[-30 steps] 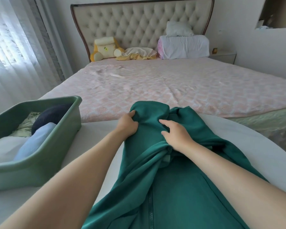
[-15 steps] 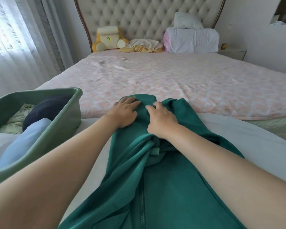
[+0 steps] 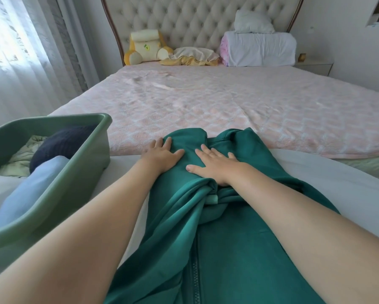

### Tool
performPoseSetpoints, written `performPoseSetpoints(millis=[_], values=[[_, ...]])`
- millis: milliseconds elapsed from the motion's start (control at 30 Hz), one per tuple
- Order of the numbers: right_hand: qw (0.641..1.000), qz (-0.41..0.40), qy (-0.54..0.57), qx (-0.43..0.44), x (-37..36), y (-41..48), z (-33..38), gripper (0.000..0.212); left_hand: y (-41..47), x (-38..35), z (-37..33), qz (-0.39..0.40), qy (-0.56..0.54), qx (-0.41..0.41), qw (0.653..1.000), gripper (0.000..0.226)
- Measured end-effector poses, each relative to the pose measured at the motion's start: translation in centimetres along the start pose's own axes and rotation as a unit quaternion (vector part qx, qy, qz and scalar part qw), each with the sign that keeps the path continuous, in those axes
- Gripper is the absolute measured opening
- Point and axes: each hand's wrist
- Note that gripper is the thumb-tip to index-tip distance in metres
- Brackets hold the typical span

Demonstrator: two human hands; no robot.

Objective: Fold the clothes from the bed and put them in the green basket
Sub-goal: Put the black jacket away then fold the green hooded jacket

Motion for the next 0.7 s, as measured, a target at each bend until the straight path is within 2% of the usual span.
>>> performPoseSetpoints(millis=[100, 200, 267, 367, 467, 567, 633, 700], values=[[1.0, 0.02, 0.022, -0.009, 0.6, -0.9, 0.0, 0.09, -2.4, 0.6, -0.1, -0.005, -0.01, -0.03, 0.999, 0.074], [0.993, 0.08, 0.09, -0.015, 2.3, -2.3, -0.5, 0.093, -5.1, 1.2, 0.4, 0.02, -0.028, -0.047, 0.998, 0.066], [0.989, 0.085, 0.117, -0.01, 3.3, -4.1, -0.5, 0.089, -7.0, 1.5, 0.9, 0.029, -0.039, -0.055, 0.997, 0.065], [0.988, -0.013, 0.155, 0.002, 3.4, -7.7, 0.5, 0.071, -10.4, 2.0, 0.5, 0.027, -0.054, -0.069, 0.996, 0.068], [0.982, -0.116, 0.139, 0.049, 2.7, -11.9, 2.3, 0.064, -14.1, 2.9, -0.1, 0.021, -0.054, -0.094, 0.994, 0.063], [0.977, -0.172, 0.089, 0.09, 0.9, -15.9, 3.6, 0.066, -17.5, 3.2, 0.7, 0.022, -0.064, -0.101, 0.993, 0.053], [0.965, -0.212, 0.075, 0.133, -0.5, -18.4, 4.1, 0.055, -19.8, 3.2, 1.6, 0.021, -0.067, -0.096, 0.993, 0.051], [0.961, -0.206, 0.058, 0.175, -1.4, -20.7, 4.8, 0.042, -22.3, 3.5, 2.6, 0.032, -0.08, -0.081, 0.993, 0.052]])
Point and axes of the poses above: each hand's wrist, its own y-axis towards the middle knuckle, its own x-axis out of the back of the hand, z = x × y, and after that the axes turned 4 degrees about -z, right-handed
